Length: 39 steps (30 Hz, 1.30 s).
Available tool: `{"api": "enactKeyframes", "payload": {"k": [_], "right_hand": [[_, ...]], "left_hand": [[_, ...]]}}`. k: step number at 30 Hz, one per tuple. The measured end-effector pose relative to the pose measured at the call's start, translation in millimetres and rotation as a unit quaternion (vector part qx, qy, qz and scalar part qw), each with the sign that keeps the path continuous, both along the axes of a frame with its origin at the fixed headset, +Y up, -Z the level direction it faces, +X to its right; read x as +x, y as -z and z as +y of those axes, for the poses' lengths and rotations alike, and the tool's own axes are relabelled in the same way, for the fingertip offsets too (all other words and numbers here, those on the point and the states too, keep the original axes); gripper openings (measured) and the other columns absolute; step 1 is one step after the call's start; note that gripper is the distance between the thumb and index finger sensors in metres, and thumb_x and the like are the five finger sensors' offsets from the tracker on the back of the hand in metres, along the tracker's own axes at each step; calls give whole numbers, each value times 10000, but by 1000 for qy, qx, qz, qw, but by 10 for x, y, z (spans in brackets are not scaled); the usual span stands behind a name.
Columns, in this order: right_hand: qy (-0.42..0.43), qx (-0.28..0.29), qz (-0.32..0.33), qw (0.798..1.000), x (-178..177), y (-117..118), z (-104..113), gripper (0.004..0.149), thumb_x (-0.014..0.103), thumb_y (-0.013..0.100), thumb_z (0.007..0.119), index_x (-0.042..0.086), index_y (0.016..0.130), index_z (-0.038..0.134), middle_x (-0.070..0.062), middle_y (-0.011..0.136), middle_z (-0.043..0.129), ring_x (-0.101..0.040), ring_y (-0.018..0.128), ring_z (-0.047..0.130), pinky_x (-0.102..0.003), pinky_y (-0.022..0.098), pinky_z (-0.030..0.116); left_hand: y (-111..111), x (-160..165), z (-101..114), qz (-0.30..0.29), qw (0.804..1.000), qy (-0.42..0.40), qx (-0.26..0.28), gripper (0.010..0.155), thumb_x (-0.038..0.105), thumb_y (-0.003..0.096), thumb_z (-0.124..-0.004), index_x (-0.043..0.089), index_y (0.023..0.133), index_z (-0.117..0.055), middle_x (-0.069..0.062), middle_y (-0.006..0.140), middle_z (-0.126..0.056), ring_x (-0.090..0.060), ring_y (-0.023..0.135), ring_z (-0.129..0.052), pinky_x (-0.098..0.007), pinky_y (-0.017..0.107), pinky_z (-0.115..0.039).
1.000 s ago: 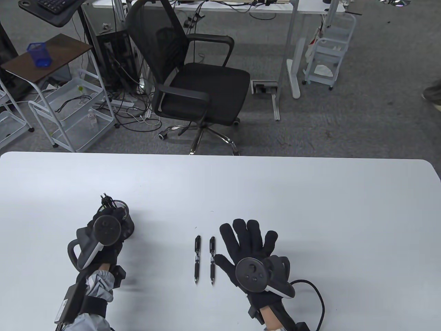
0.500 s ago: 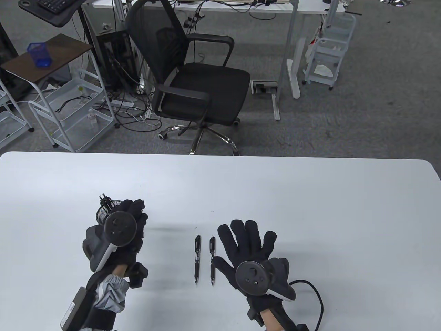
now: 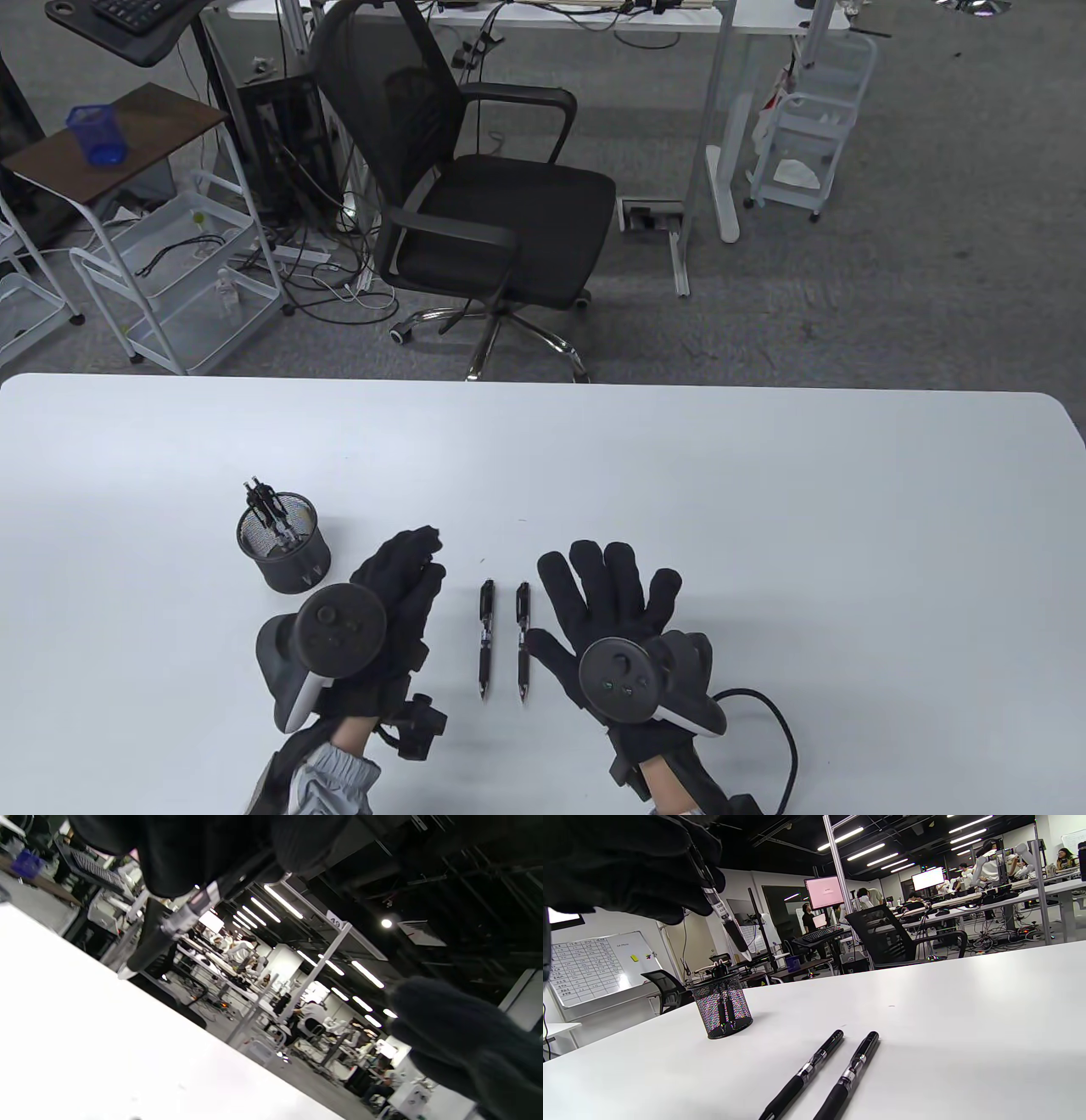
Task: Press to open click pens
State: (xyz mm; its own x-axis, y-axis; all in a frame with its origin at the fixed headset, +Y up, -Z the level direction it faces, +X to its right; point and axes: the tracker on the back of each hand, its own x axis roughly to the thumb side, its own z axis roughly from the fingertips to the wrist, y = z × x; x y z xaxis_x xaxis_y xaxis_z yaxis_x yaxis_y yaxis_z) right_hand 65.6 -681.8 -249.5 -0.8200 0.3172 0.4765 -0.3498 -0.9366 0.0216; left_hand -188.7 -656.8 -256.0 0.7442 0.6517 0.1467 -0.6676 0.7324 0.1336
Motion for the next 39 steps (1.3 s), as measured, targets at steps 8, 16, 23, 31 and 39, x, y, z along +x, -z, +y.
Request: {"api": "enactKeyframes", "payload": {"k": [8, 16, 23, 31, 39], "right_hand": [[-13, -9, -5, 1000, -13, 37, -60, 722, 497, 680, 510, 142, 1241, 228, -305, 1266, 160, -618, 1087, 131, -831, 603, 33], [-23, -18, -14, 999, 3, 46, -113, 720, 496, 679, 511, 144, 1241, 229, -305, 1265, 159, -618, 1088, 131, -831, 603, 32], [-25, -18, -15, 999, 6, 56, -112, 722, 496, 679, 511, 144, 1241, 227, -306, 1265, 160, -617, 1089, 132, -831, 603, 32], [-23, -19, -15, 999, 11, 65, -113, 721, 496, 679, 511, 144, 1241, 228, -303, 1266, 160, -618, 1089, 134, -831, 603, 32], [-22, -17, -15, 999, 13, 64, -109, 720, 496, 679, 511, 145, 1240, 228, -303, 1266, 159, -618, 1088, 132, -831, 603, 32]], "left_hand": [[4, -29, -303, -79, 985, -144, -55, 451, 308, 710, -687, 173, 1141, -693, -294, 1180, -638, -560, 1044, -693, -693, 760, -581], [78, -132, -545, -192, 904, -361, -128, 452, 347, 744, -593, 274, 1189, -568, -290, 1243, -495, -635, 1077, -518, -745, 739, -554], [192, -149, -762, -217, 843, -464, -161, 453, 378, 755, -546, 307, 1201, -508, -193, 1251, -560, -586, 1107, -530, -738, 745, -557], [246, -202, -967, -205, 769, -580, -175, 463, 390, 757, -511, 345, 1215, -460, -102, 1188, -692, -486, 1112, -655, -721, 740, -624], [214, -200, -962, -171, 761, -603, -168, 542, 332, 752, -510, 221, 1233, -287, 7, 1110, -671, -290, 1043, -811, -668, 731, -719]]}}
